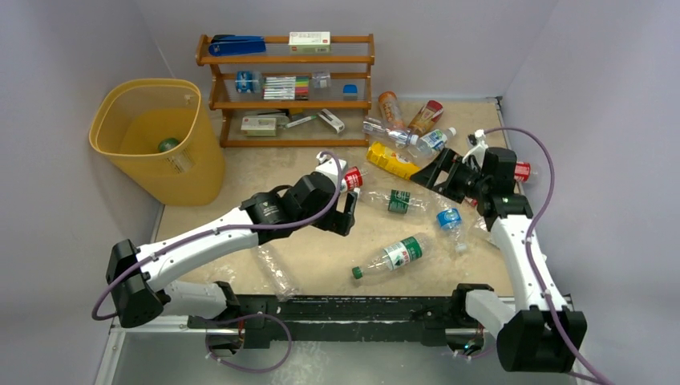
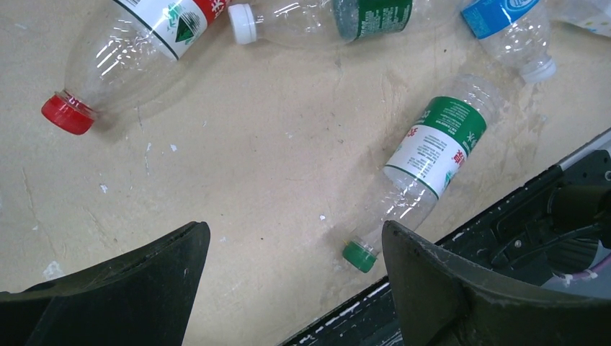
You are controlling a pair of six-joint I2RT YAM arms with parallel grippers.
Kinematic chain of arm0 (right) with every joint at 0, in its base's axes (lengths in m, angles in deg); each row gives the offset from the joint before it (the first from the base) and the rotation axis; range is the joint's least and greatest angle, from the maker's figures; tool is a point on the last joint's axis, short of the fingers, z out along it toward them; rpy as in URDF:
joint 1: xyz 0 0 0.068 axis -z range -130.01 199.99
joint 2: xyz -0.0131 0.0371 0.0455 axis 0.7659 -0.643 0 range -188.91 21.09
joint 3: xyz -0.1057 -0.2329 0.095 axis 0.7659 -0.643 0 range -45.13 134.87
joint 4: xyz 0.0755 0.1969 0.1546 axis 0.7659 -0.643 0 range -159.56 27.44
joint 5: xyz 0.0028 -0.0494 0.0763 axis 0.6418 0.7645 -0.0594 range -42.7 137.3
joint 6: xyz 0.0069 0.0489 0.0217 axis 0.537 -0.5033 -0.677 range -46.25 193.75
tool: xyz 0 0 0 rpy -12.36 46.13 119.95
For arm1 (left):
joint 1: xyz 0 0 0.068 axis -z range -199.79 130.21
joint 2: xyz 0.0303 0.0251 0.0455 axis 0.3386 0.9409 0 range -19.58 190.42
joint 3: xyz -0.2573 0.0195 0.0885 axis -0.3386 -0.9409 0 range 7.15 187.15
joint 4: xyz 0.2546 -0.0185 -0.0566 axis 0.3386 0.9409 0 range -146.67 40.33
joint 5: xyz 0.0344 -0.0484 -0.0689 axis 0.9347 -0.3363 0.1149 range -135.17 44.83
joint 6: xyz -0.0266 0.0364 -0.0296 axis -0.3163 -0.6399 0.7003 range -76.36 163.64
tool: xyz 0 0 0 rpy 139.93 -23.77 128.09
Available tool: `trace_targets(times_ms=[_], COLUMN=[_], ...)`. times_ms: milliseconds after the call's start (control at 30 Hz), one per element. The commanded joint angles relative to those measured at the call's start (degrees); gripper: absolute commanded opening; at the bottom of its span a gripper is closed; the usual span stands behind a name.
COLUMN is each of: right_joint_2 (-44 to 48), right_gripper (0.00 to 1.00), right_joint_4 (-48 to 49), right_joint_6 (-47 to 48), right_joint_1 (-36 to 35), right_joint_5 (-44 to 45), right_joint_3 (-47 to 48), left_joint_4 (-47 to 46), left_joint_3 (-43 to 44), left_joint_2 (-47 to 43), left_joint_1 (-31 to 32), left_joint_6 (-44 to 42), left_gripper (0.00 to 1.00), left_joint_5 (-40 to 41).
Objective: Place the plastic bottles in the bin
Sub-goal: Place the plastic bottle in the trash bin, then pick up the plastic bottle at the center of the board.
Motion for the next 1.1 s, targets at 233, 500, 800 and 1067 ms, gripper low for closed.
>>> trace_targets(times_ms=[233, 500, 800, 1067], right_joint_2=[-2.15, 4.03, -1.11, -5.82], right_gripper=[1.0, 1.0, 1.0, 1.0], right_joint_4=[-11.81, -19.66, -24.28, -21.29], right_joint_6=[-0.49, -1.74, 3.47, 6.39], right_joint_1=[-0.04, 0.0, -0.04, -0.04], right_joint_5=[-6.35, -7.15, -7.24, -5.35], right_joint_3=[13.69, 14.08, 16.59, 17.45], left_joint_4=[3.0, -3.54, -6.01, -8.19], left_joint_3=[5.49, 2.52, 2.7, 0.34], left_joint_2=[7.41, 7.69, 10.74, 12.18], left_joint_1=[0.0, 0.17, 0.74, 0.99], left_joint_6=[4.1, 5.38, 7.15, 3.23], left_gripper=[0.9, 0.9, 0.9, 0.91], left_joint_5=[-1.15, -10.17, -14.49, -15.92])
